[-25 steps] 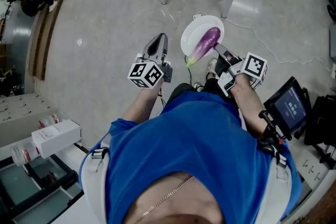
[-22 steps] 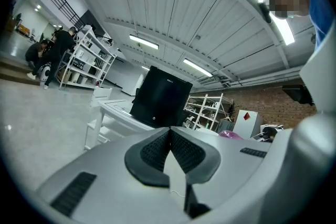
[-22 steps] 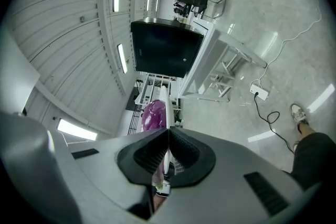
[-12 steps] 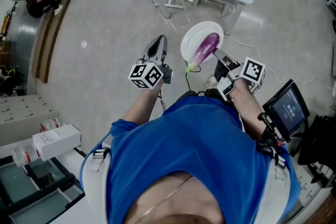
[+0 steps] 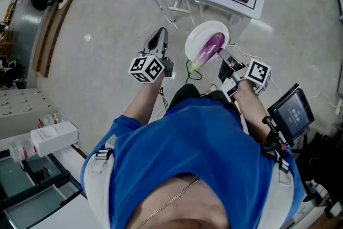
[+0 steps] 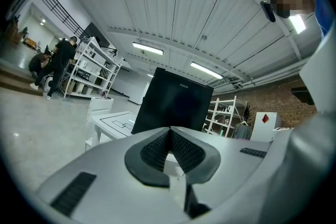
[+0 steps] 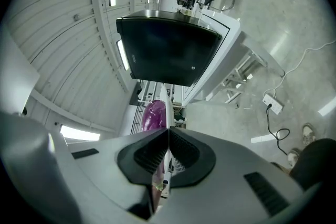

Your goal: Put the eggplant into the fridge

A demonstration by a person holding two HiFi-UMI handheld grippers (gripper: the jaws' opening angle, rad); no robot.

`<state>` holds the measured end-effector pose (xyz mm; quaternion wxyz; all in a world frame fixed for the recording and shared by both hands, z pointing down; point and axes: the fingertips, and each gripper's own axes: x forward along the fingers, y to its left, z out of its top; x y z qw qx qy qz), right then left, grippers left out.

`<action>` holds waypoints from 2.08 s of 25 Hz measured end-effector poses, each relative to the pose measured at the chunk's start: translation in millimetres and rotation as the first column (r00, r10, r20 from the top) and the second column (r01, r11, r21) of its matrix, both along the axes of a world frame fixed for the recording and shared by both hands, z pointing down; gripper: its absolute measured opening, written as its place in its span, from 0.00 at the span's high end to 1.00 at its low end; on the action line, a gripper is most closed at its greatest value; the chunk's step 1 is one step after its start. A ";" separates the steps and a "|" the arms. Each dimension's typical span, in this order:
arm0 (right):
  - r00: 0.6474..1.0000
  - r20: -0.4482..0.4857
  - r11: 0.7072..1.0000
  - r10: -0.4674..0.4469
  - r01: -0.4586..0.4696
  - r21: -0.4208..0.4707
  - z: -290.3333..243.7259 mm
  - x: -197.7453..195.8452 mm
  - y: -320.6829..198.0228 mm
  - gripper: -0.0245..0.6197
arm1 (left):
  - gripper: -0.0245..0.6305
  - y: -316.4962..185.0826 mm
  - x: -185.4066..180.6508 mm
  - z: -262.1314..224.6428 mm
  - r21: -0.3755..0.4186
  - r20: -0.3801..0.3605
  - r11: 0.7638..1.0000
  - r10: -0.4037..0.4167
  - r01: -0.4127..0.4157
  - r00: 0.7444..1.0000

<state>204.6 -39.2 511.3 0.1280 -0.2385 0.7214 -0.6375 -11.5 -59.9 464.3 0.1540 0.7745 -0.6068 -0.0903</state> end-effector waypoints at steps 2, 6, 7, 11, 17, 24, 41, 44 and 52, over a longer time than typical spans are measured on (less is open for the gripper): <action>1.000 0.006 1.000 -0.001 0.001 -0.003 0.1 -0.4 -1.1 0.95 | 0.95 -6.7 -2.7 -2.6 0.003 0.007 1.000 -0.004 0.004 1.000; 1.000 0.015 1.000 0.007 -0.007 -0.007 -6.4 -7.0 -10.7 0.95 | 0.95 -33.4 -12.3 -12.1 0.014 0.027 1.000 0.009 -0.009 1.000; 1.000 0.013 1.000 0.012 -0.012 -0.007 -8.5 -9.3 -14.3 0.95 | 0.95 -42.1 -16.2 -15.9 0.022 0.033 1.000 0.013 -0.014 0.999; 0.999 0.019 0.999 0.036 -0.036 0.021 -20.9 -16.2 -20.7 0.95 | 0.95 -69.6 -28.8 -36.2 0.056 0.069 0.998 0.035 -0.039 0.997; 0.997 0.011 0.997 0.079 -0.079 0.017 -20.9 -39.2 -69.2 0.95 | 0.95 -156.5 -56.2 -55.0 0.101 0.170 0.988 0.103 -0.121 0.980; 0.991 -0.005 0.991 0.134 -0.134 0.030 -17.6 -61.8 -101.8 0.95 | 0.95 -244.4 -88.5 -54.8 0.109 0.257 0.965 0.203 -0.237 0.945; 0.953 -0.046 0.954 0.299 -0.298 0.039 -13.3 -62.6 -145.4 0.95 | 0.67 -372.6 -80.4 2.9 -0.012 0.344 0.860 0.483 -0.510 0.805; 0.944 -0.059 0.946 0.324 -0.323 0.030 -12.7 -57.8 -147.4 0.95 | 0.59 -386.0 -72.8 7.9 -0.033 0.362 0.836 0.521 -0.548 0.773; 0.929 -0.090 0.933 0.358 -0.358 0.015 -12.3 -52.6 -148.7 0.95 | 0.54 -401.1 -47.6 3.0 -0.038 0.389 0.751 0.619 -0.659 0.683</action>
